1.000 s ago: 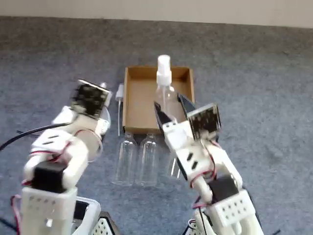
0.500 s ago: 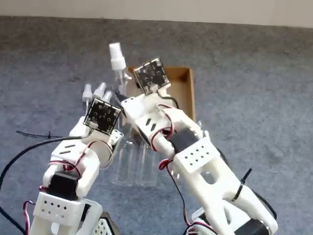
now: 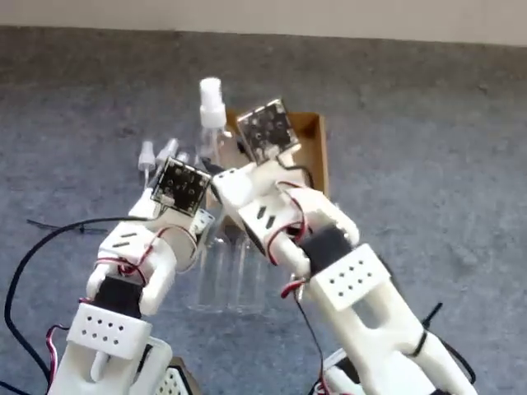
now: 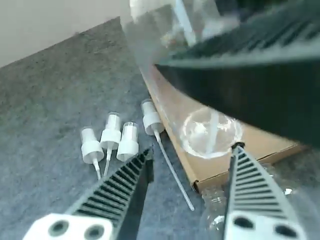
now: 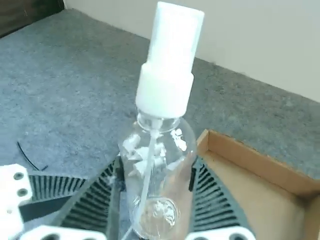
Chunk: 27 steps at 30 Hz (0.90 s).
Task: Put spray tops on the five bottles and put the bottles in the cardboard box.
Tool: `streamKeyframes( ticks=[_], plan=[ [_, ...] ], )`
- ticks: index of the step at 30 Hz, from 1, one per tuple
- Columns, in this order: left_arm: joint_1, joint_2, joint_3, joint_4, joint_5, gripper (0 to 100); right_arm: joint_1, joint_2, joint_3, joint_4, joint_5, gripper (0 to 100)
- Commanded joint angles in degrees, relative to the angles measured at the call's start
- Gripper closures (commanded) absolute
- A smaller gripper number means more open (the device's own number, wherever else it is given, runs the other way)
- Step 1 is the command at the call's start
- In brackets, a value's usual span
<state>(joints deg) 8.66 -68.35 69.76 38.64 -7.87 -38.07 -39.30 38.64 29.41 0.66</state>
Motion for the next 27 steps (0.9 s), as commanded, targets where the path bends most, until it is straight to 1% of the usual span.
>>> streamKeyframes(
  ticks=[1,4,6,10,15,18,22,24,27],
  plan=[
    [-1.1,0.6,-0.7,-1.4,0.4,78,-0.4,-4.0,-3.5,1.1,-0.3,99.5],
    [-3.0,0.6,-0.7,-2.1,0.4,78,-0.4,-4.0,-3.6,1.6,-0.2,99.5],
    [-3.1,0.6,-0.5,-1.9,0.4,78,0.0,-3.6,-3.6,1.1,-0.1,99.5],
    [-4.4,0.5,0.3,-1.9,0.2,78,4.4,3.3,-3.8,-10.0,3.8,99.5],
    [-13.5,0.6,2.7,-2.1,0.2,78,7.9,20.3,-8.2,-24.5,4.5,99.5],
    [-17.6,0.6,3.5,-2.3,0.4,78,8.0,30.4,-12.5,-28.3,4.5,99.5],
    [-18.1,1.0,4.4,-4.4,0.4,78,8.0,40.7,-17.6,-33.0,4.5,99.5],
    [-18.1,1.0,5.6,-6.5,0.4,78,8.2,43.5,-18.9,-36.9,4.5,99.5],
    [-18.1,1.0,6.3,-8.2,0.3,78,8.7,45.4,-19.2,-40.0,4.6,99.5]
  ],
)
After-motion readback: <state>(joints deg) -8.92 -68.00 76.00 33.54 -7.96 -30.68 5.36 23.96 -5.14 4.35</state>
